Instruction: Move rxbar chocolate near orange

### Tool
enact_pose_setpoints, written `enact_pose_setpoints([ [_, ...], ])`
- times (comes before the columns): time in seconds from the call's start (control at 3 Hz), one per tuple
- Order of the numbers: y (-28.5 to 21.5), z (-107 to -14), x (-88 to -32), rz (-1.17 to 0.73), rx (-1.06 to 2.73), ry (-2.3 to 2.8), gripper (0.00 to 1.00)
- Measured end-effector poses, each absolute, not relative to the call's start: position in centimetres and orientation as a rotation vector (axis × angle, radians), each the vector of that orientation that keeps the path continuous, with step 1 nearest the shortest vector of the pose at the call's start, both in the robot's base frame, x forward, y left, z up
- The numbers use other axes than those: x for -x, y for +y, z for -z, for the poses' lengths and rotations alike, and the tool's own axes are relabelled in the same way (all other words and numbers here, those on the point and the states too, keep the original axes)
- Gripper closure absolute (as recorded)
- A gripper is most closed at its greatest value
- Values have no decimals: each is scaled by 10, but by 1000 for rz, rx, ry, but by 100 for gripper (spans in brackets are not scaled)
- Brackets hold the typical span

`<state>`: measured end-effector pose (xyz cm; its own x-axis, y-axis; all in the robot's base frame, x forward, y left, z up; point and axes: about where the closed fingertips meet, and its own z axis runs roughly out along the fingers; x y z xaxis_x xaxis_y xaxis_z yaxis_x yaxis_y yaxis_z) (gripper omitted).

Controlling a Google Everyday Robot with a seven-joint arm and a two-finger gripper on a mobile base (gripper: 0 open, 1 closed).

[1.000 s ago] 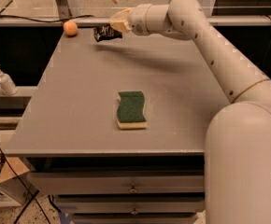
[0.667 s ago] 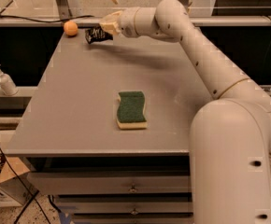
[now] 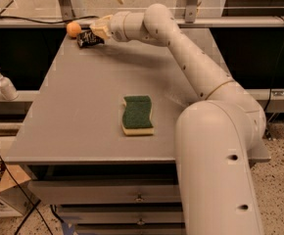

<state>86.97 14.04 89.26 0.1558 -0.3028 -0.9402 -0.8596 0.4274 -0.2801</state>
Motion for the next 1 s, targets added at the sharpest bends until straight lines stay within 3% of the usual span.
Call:
enact_pose_setpoints([
  [1.0, 159, -887, -875, -569, 1122, 1401, 13],
])
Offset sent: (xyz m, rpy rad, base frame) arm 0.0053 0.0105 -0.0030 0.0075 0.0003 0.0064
